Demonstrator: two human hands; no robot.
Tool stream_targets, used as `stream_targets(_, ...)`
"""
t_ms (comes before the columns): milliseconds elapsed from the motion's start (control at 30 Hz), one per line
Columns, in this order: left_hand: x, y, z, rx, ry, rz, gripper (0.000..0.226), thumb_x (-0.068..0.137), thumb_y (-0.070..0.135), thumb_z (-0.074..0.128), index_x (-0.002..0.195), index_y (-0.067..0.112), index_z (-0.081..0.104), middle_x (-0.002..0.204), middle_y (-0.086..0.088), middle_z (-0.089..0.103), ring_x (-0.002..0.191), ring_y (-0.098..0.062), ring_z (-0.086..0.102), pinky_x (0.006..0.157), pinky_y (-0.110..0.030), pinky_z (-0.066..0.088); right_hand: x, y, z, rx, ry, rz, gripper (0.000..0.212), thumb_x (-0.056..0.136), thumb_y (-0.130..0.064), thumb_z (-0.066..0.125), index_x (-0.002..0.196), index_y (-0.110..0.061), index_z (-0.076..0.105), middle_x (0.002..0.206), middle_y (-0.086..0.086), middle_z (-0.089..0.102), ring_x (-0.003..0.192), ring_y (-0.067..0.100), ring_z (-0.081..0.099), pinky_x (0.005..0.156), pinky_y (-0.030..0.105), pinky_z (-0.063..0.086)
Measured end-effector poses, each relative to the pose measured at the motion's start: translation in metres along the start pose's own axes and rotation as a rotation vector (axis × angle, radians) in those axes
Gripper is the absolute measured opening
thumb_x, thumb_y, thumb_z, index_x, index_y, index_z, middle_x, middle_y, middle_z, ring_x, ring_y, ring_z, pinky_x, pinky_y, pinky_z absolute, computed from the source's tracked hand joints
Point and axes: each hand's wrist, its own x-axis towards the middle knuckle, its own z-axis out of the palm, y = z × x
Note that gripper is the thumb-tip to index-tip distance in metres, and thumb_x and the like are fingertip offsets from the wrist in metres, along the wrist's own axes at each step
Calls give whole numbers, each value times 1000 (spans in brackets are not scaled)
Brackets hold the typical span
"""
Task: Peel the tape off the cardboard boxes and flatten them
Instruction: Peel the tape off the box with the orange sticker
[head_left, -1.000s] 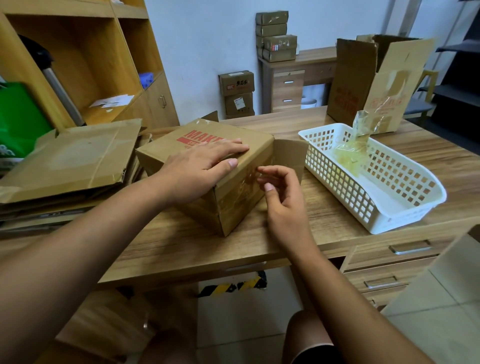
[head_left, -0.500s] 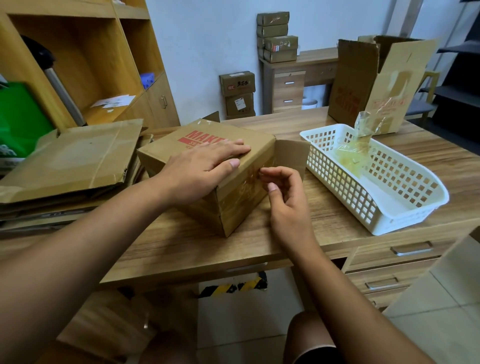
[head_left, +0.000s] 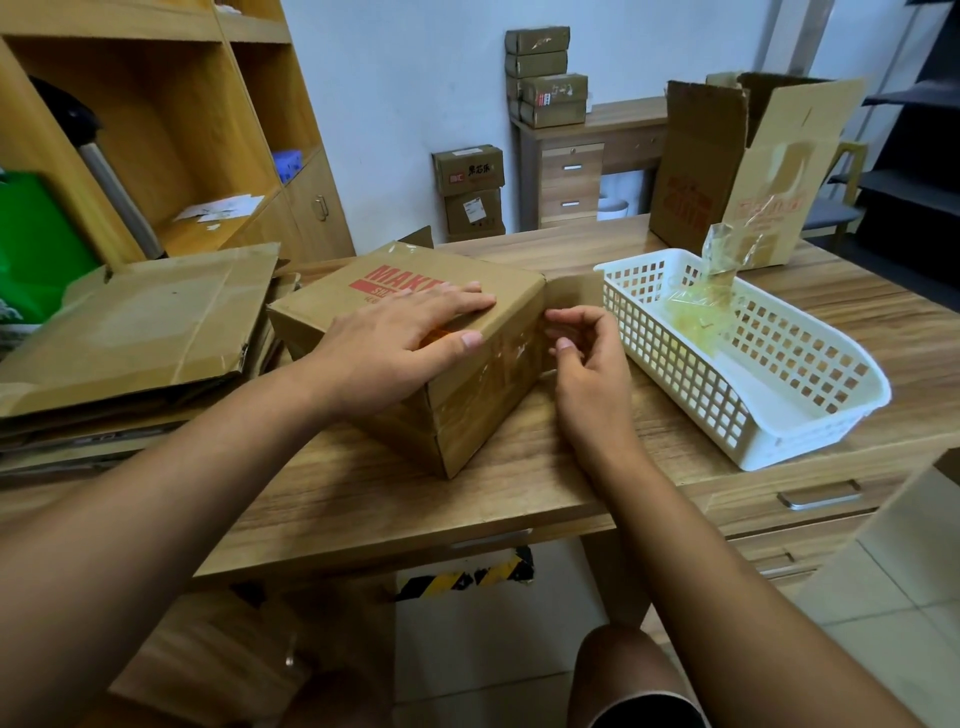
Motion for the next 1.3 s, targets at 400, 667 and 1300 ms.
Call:
stream_targets(400,1,-1,1,9,8,2,59,88,72,25,145,59,31,153,37,23,146,-1,24,111,-46,31,12,1,3,-67,1,-41,26,96,8,45,107,-12,57,107,4,64,97,11,64,92,26,52)
stream_targets(667,1,1,0,10,-5,-15,58,88,70,25,145,59,31,152,38,23,145,-1,24,111,-47,31,9,3,5,-27,-10,-46,22,98,7,47,104,-13,55,98,2,64,90,8,62,88,23,52)
stream_targets(1300,0,4,0,3,8,-19,60,87,69,26,145,56,35,152,37,26,145,-1,25,109,-43,30,24,12,13,-180,126,-71,13,95,-5,62,101,-15,57,92,-11,58,85,3,57,84,21,48)
